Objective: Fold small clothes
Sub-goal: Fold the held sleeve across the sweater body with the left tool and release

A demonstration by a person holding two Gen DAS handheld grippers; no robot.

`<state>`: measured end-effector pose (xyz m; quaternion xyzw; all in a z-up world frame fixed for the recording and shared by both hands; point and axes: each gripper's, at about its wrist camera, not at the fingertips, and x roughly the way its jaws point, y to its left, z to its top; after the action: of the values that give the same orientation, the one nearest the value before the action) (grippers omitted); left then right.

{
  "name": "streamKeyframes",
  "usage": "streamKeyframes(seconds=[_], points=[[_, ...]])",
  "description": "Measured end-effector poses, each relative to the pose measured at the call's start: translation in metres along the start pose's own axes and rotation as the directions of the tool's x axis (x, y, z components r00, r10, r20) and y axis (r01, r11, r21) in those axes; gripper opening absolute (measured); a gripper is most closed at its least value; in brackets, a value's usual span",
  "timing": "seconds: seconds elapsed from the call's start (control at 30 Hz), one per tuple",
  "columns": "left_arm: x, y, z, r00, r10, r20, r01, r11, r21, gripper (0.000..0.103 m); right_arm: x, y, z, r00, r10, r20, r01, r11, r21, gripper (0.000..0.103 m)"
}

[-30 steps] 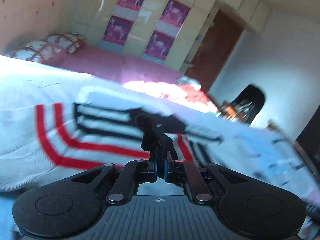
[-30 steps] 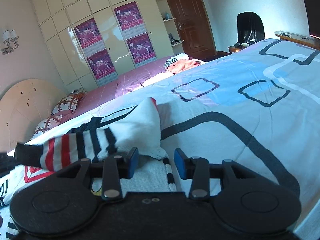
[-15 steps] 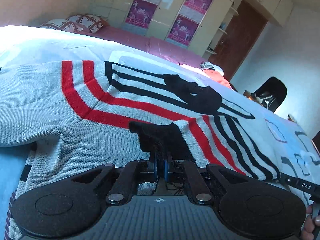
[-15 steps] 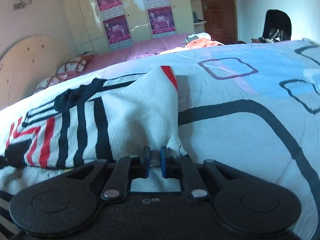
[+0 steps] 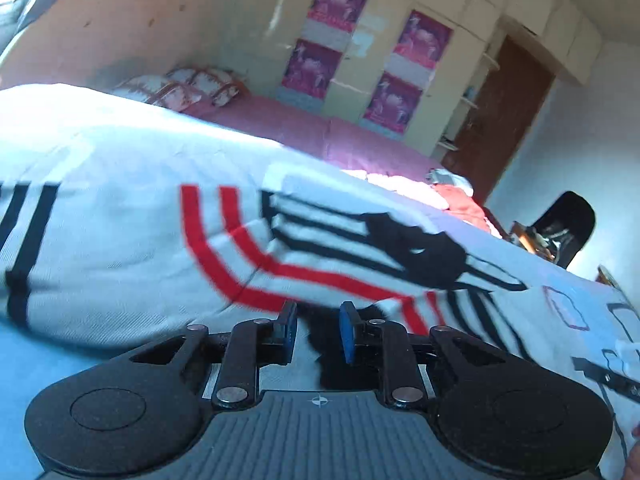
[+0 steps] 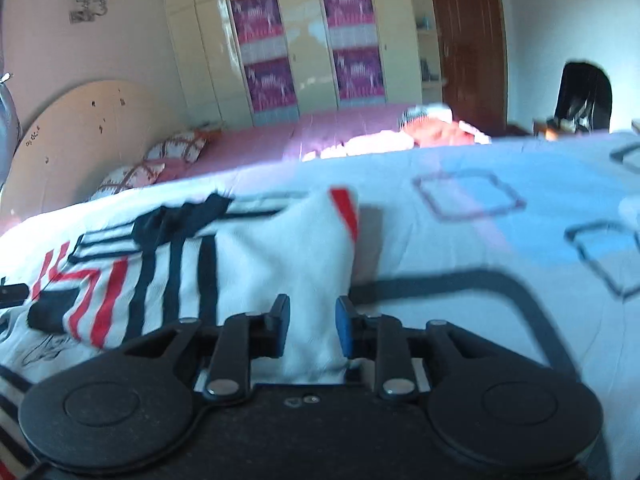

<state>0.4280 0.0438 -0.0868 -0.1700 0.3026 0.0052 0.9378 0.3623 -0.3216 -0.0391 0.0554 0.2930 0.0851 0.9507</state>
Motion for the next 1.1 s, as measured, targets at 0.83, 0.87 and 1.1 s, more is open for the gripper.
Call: streamKeyframes(seconds=[0.83, 0.87, 1.1], points=[[-0.007, -0.014, -0.018, 0.989, 0.136, 0.058, -0.138, 0.99, 0.038, 0.077, 0.027, 0.009, 0.003, 0.996, 0.04, -0.079, -0.048, 0.994, -0.102, 0.026], [-0.023, 0.0, -0.018, 0.984, 0.149, 0.094, -0.15, 0.989, 0.003, 0.081, 0.017, 0.01, 0.006, 0.998, 0.044, -0.05, -0.048, 0.996, -0.08, 0.028], [-0.117, 0.176, -0.034, 0.934, 0.329, 0.137, -0.248, 0.876, -0.414, 0.077, -0.011, 0.017, 0.006, 0.999, -0.016, -0.042, 0.019, 0.998, 0.064, 0.032]])
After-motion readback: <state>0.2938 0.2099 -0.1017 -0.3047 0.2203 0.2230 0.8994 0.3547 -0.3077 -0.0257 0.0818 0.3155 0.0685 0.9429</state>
